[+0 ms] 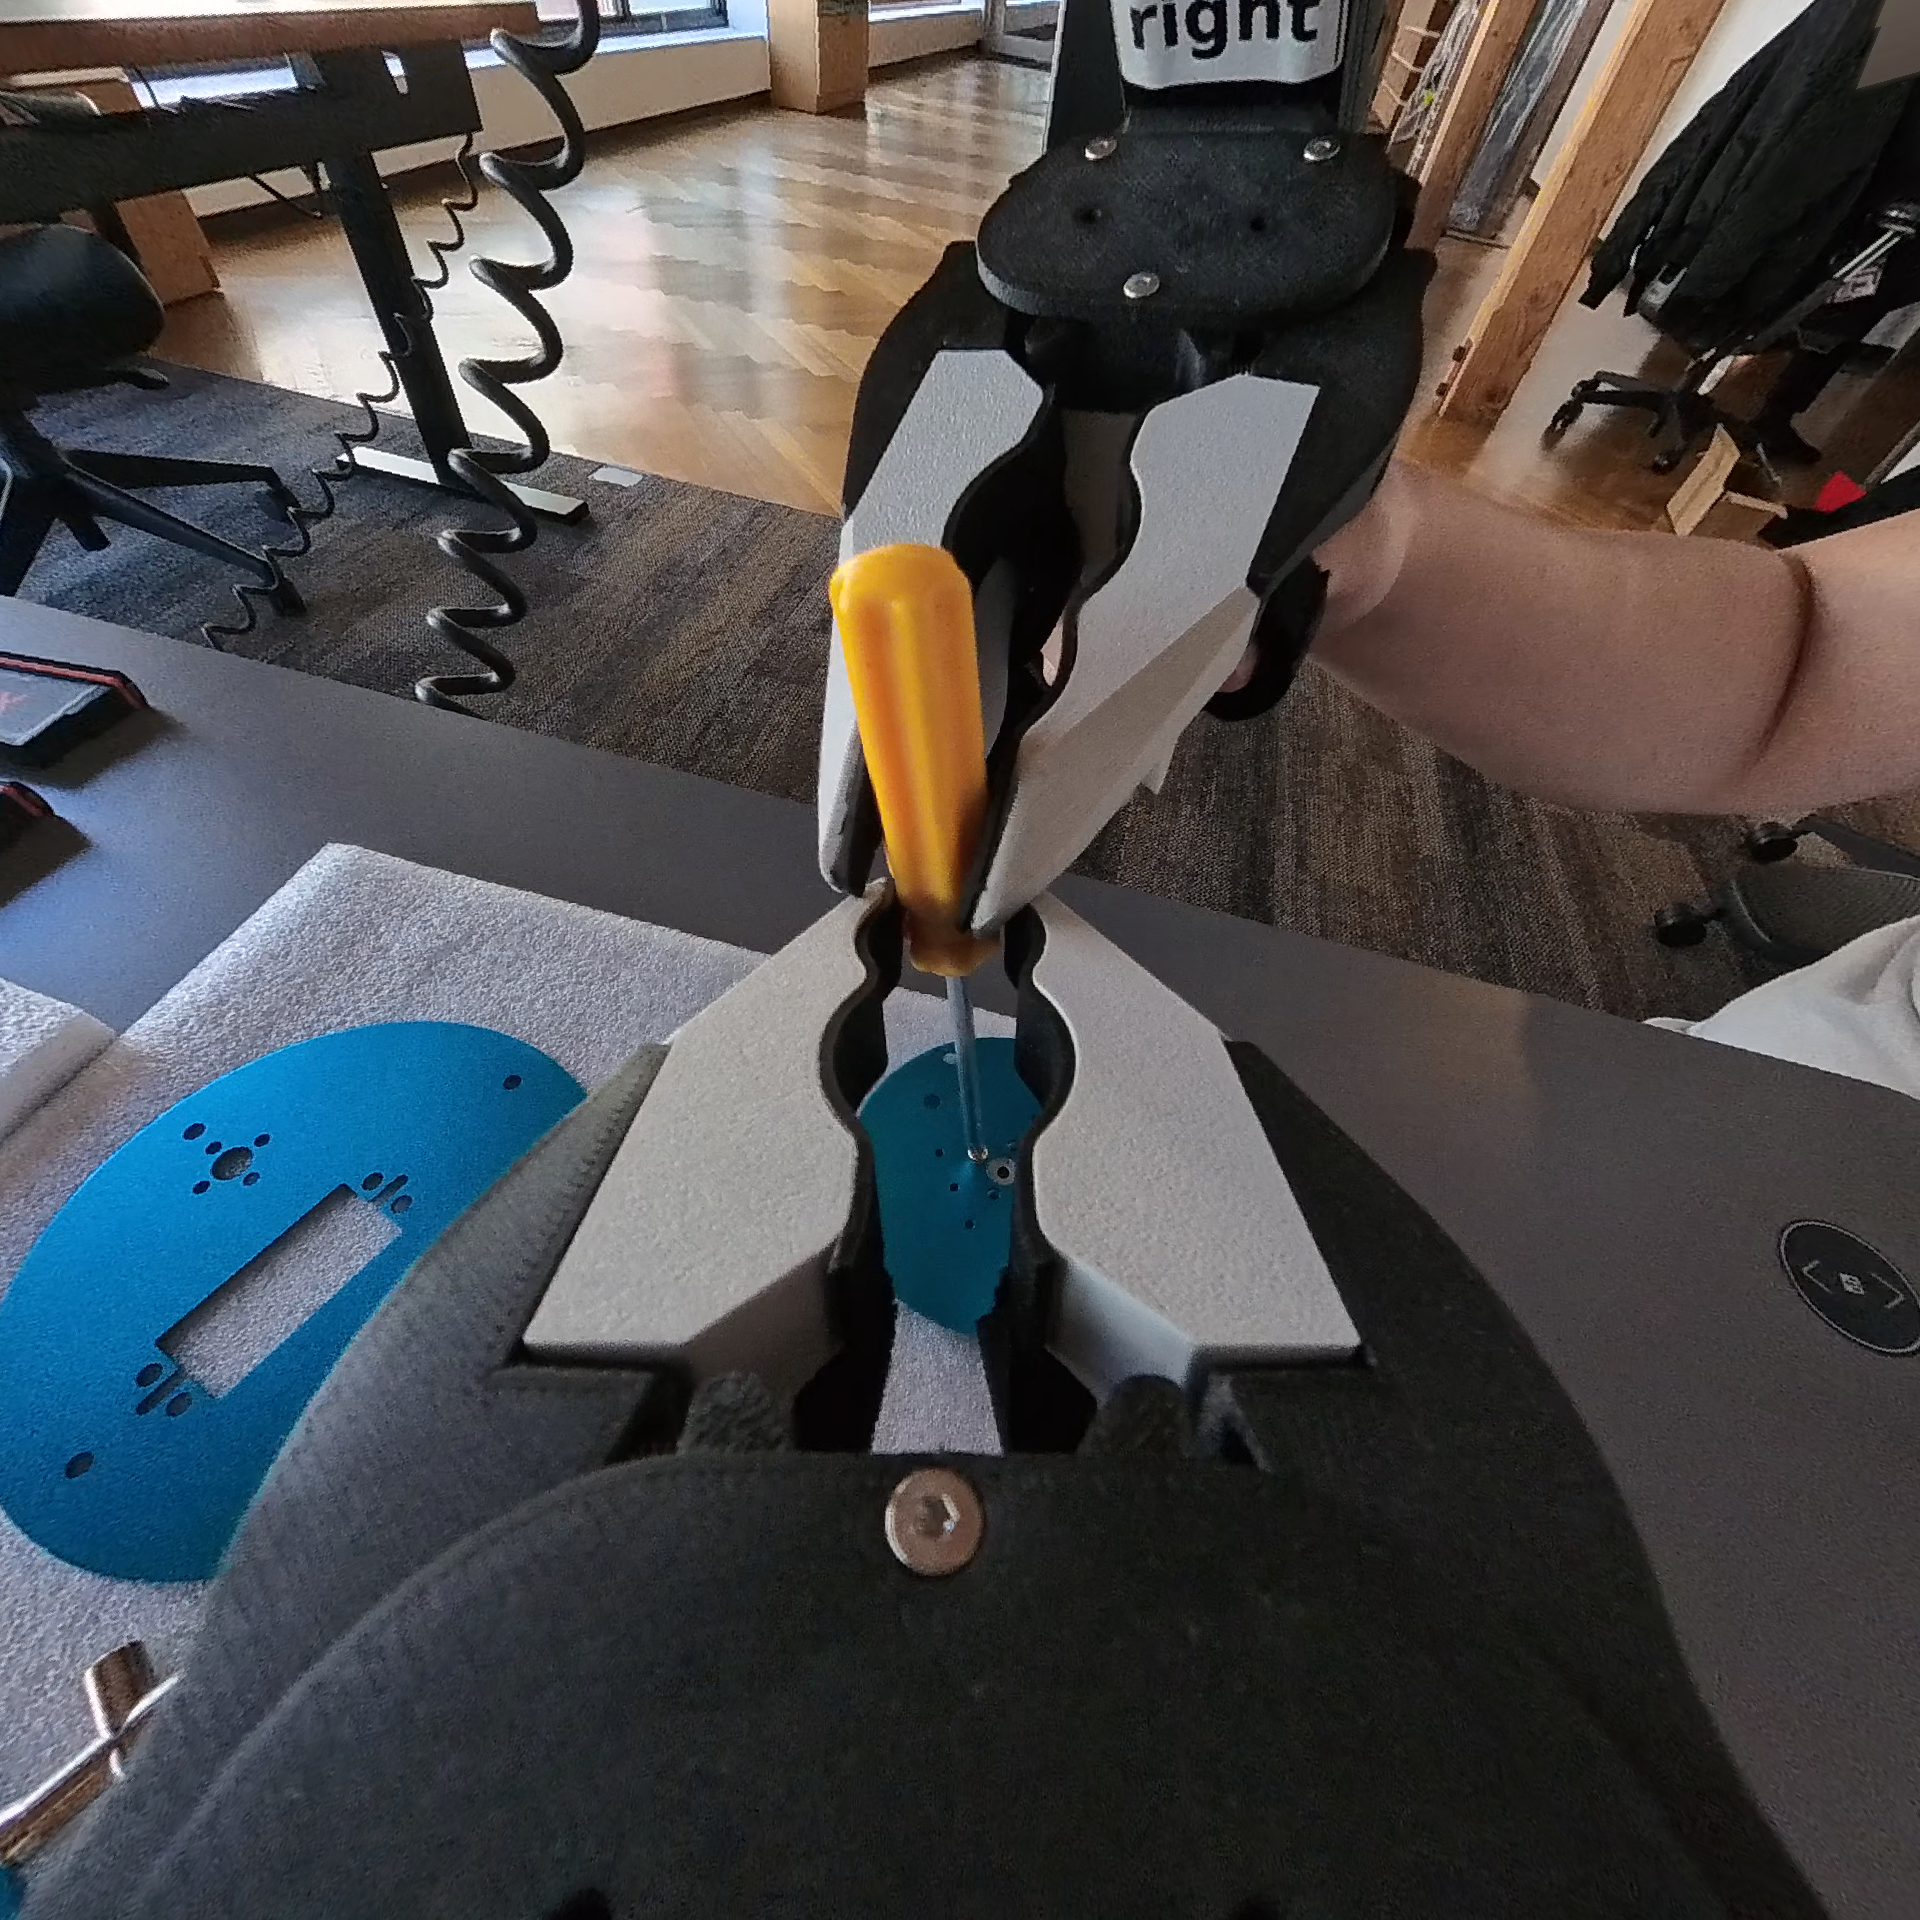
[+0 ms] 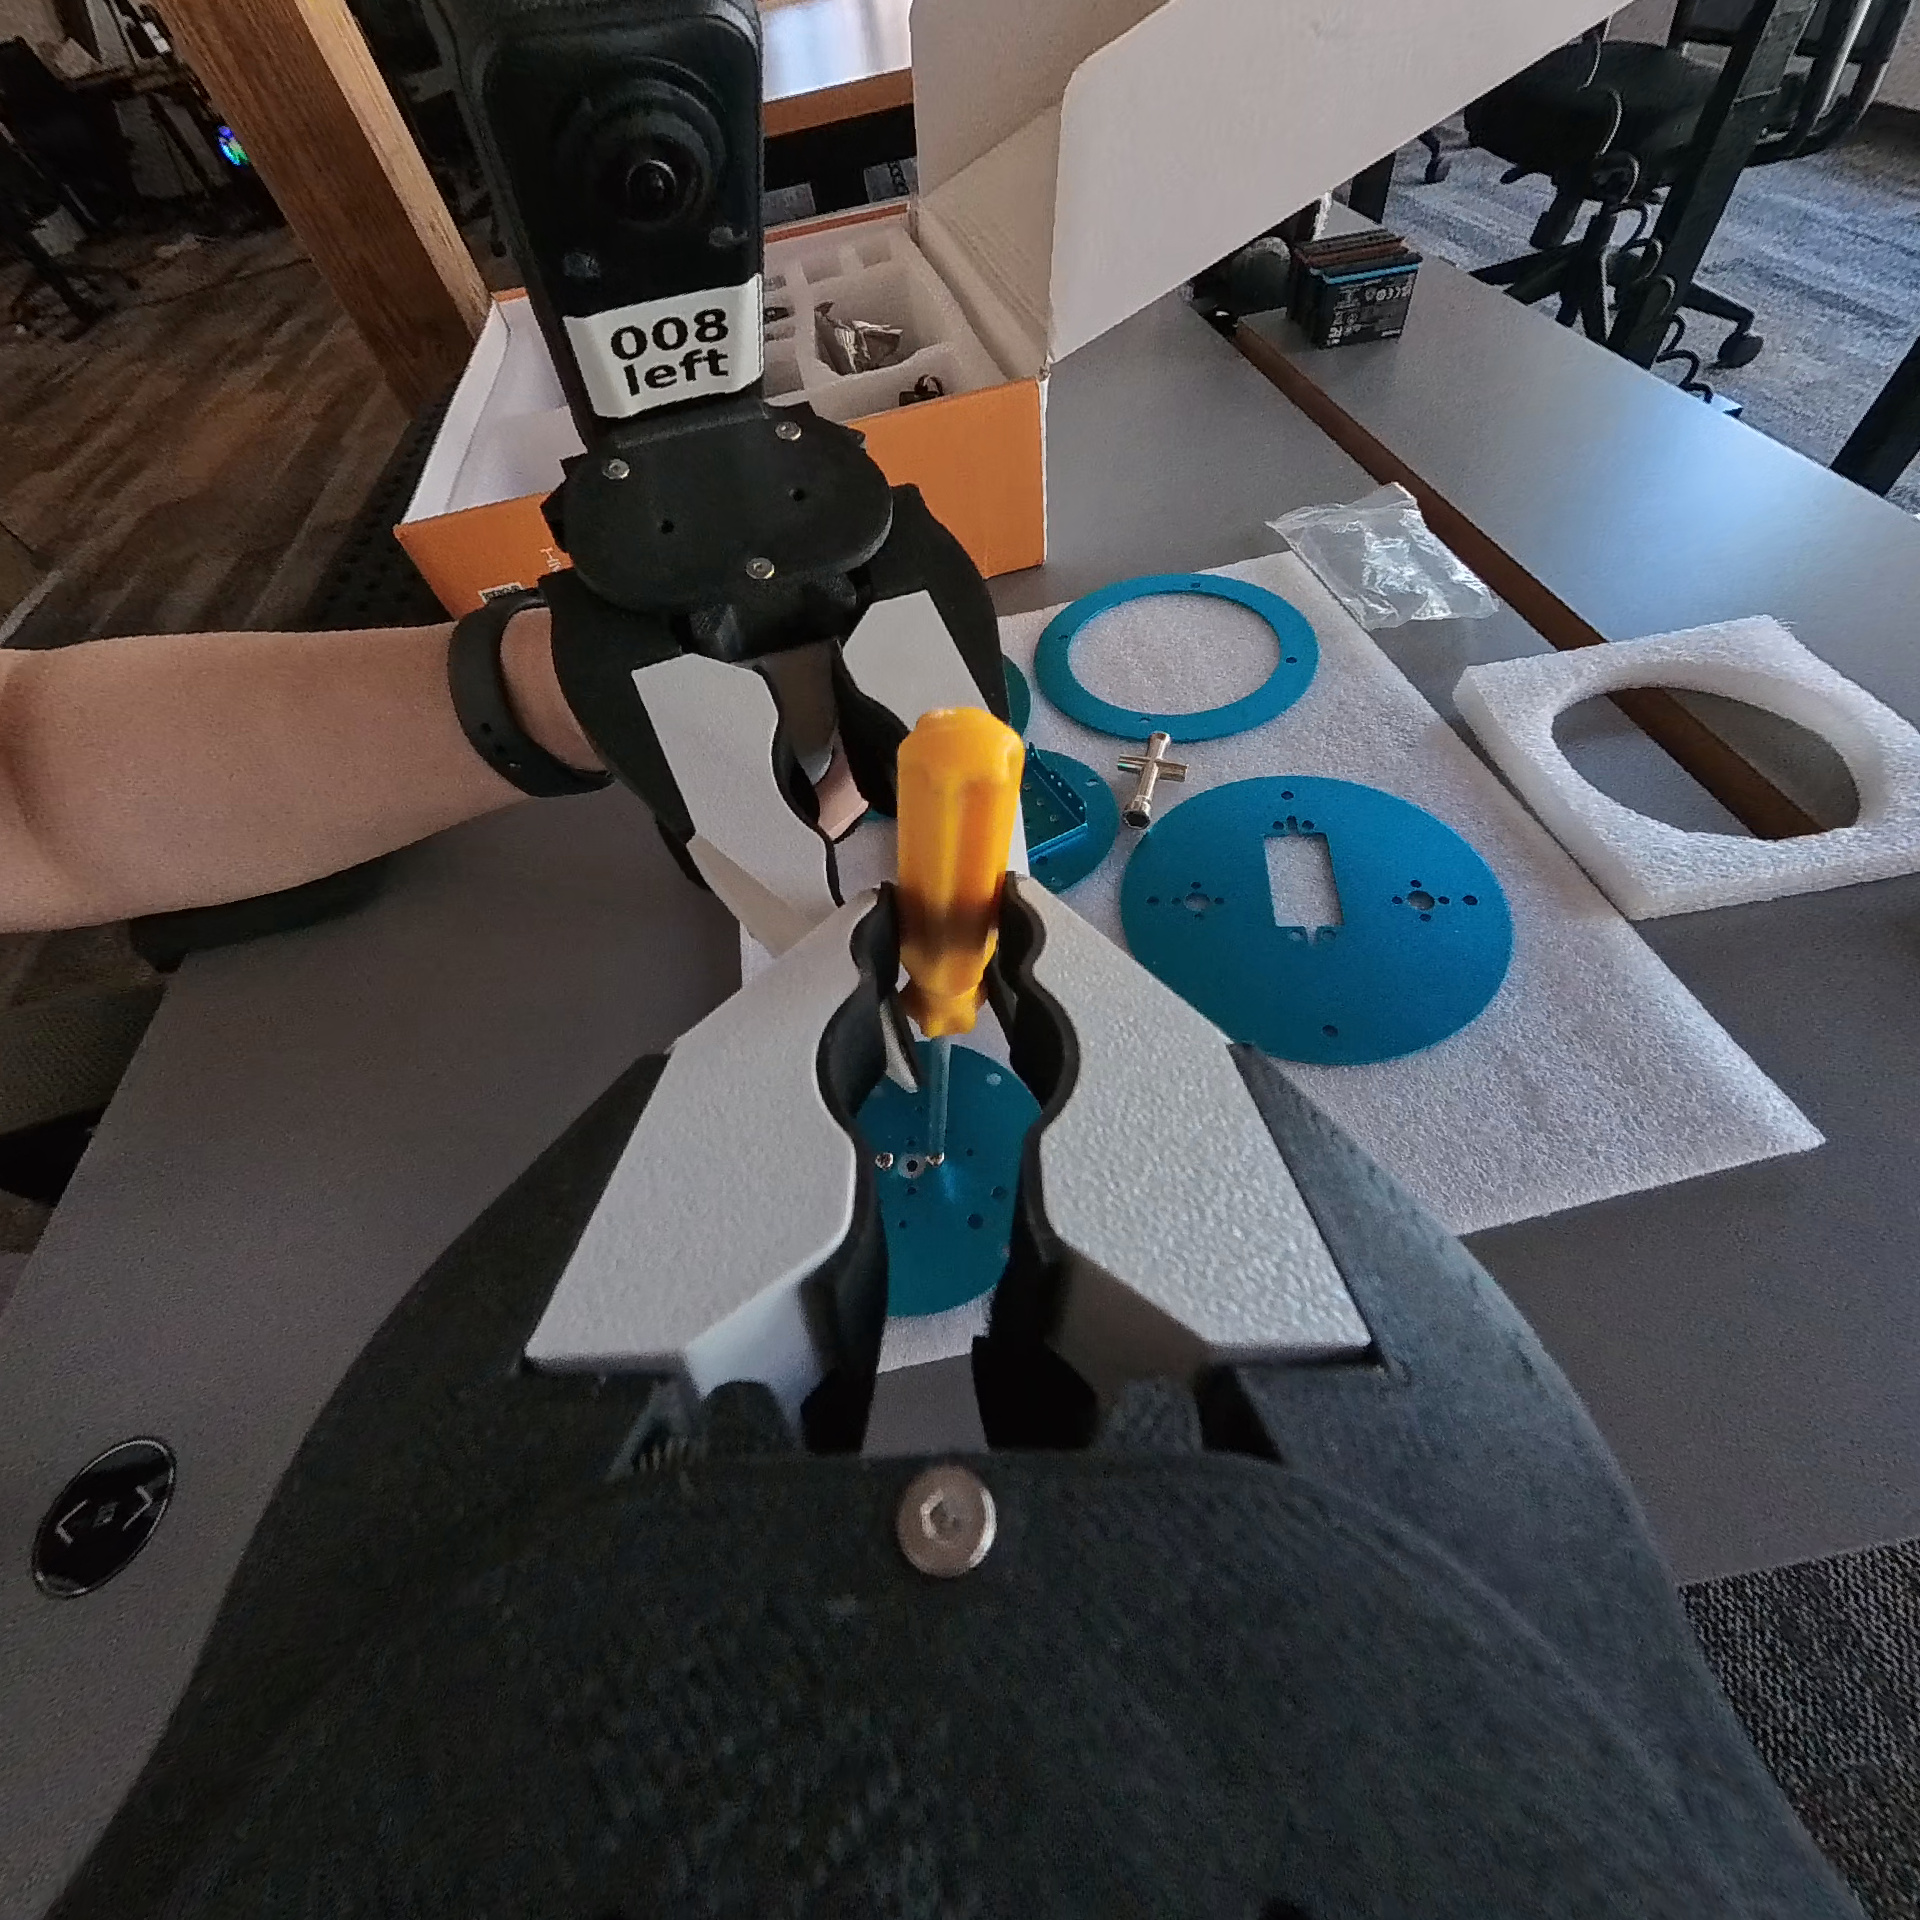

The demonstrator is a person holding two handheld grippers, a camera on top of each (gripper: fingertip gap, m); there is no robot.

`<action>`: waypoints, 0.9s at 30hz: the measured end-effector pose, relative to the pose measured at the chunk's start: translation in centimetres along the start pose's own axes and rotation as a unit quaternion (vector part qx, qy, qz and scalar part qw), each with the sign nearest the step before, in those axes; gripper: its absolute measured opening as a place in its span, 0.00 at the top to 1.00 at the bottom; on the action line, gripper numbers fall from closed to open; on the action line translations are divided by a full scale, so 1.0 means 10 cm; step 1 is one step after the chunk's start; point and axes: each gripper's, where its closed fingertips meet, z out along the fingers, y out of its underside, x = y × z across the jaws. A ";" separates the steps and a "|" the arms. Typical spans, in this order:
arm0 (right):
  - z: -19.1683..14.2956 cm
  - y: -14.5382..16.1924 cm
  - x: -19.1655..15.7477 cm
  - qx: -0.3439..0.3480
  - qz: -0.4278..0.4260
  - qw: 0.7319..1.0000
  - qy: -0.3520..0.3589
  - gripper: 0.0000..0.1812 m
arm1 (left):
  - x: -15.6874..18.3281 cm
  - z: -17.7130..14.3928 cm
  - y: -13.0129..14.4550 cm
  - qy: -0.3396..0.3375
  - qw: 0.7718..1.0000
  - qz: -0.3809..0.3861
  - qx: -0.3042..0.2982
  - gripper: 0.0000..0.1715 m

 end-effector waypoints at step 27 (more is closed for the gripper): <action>-0.17 -0.21 -0.20 -0.209 -0.286 0.934 -0.049 0.73 | 0.08 0.02 0.07 0.010 0.999 0.038 -0.018 0.90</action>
